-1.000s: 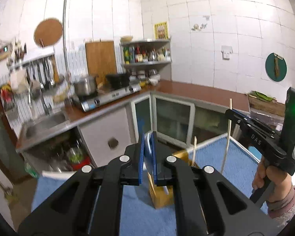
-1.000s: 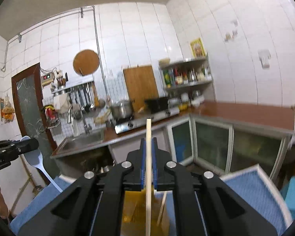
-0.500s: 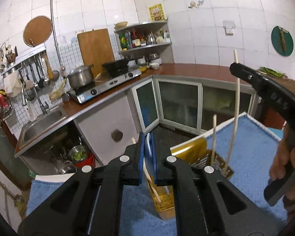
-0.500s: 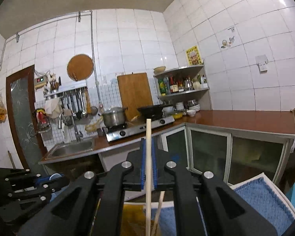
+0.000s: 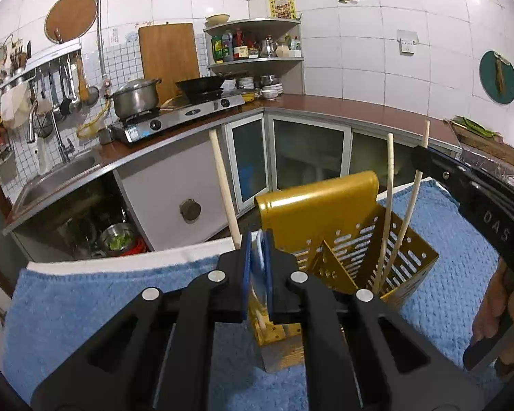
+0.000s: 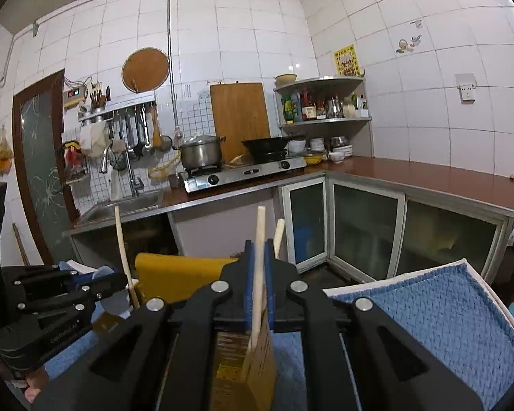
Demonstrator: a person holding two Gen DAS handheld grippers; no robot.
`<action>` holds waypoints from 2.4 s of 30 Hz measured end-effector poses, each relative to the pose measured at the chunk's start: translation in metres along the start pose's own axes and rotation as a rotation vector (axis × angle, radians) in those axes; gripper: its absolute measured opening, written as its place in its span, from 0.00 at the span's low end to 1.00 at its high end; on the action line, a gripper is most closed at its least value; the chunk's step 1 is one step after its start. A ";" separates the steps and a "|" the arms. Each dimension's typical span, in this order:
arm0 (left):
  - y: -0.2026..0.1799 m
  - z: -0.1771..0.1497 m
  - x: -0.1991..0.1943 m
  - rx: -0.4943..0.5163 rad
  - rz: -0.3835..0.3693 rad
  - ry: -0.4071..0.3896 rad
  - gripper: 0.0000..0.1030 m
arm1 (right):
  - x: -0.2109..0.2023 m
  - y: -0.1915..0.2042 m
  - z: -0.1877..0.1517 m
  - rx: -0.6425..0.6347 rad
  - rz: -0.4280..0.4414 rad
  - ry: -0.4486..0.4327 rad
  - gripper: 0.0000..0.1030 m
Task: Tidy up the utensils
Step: 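Lower the spoon and chopstick into the yellow holder, then open both tools and move them back toward the utensils on the towel, then close the left tool on the metal spoon while the right tool grasps a chopstick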
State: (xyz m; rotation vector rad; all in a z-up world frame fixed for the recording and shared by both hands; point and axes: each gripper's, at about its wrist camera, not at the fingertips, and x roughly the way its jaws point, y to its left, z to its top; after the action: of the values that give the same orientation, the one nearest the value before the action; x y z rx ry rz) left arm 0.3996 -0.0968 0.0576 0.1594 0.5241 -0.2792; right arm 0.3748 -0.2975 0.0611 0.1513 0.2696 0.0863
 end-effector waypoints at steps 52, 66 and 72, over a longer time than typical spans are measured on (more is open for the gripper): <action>-0.029 -0.162 -0.061 -0.199 -0.047 0.340 0.71 | -0.084 0.000 -0.156 0.005 -0.159 0.551 0.46; -0.034 -0.176 -0.056 -0.151 -0.054 0.368 0.44 | -0.081 0.013 -0.163 -0.035 -0.156 0.605 0.44; -0.046 -0.173 -0.059 -0.105 -0.069 0.374 0.26 | -0.083 0.013 -0.163 -0.041 -0.164 0.603 0.33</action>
State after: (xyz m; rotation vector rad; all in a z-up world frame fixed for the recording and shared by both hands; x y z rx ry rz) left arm 0.2554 -0.0889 -0.0640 0.0916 0.9151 -0.2896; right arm 0.2499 -0.2706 -0.0706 0.0586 0.8792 -0.0287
